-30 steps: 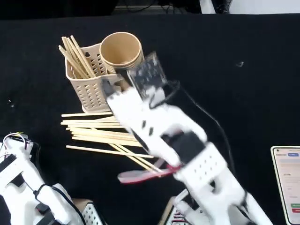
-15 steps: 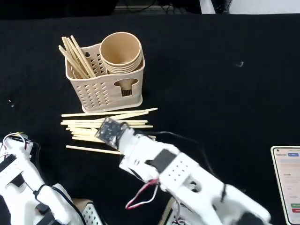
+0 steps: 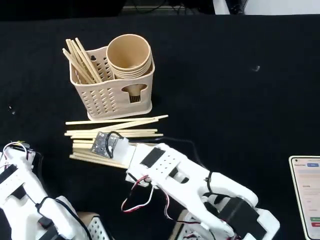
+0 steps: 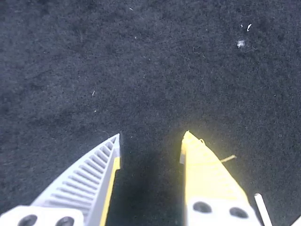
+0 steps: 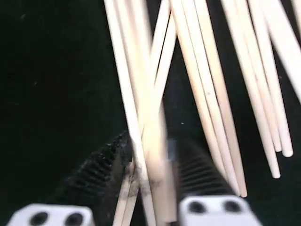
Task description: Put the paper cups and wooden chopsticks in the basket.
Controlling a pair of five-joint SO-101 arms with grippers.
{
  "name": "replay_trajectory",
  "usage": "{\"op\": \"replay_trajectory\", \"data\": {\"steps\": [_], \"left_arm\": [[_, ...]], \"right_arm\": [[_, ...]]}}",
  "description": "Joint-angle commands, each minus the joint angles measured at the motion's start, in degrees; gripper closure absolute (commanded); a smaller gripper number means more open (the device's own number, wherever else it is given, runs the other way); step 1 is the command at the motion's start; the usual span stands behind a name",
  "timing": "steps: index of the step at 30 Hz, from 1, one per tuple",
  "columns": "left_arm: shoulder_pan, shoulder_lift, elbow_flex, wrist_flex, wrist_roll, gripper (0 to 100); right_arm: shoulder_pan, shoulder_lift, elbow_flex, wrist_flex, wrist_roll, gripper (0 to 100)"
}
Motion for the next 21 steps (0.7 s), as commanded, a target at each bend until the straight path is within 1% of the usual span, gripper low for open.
{"op": "replay_trajectory", "data": {"steps": [1,7,9,12,17,19,21], "left_arm": [[0.66,-0.62,-1.89,-0.88,0.09,79],[0.66,-0.62,-1.89,-0.88,0.09,79],[0.66,-0.62,-1.89,-0.97,0.09,79],[0.66,-0.62,-1.89,-0.97,0.09,79],[0.66,-0.62,-1.89,-0.97,0.09,79],[0.66,-0.62,-1.89,-0.97,0.09,79],[0.66,-0.62,-1.89,-0.97,0.09,79]], "right_arm": [[-0.62,-0.92,-2.77,2.29,0.18,98.0],[-0.53,-10.07,-2.51,12.66,-0.09,98.8],[-0.53,-13.58,-1.19,15.30,-1.49,98.8],[-0.53,-17.54,1.98,17.67,-2.11,98.8],[-0.53,-20.97,7.43,18.37,0.88,98.5],[-0.70,-20.97,7.96,18.46,1.14,94.6],[-0.79,-20.97,7.69,18.46,0.97,86.2]]}}
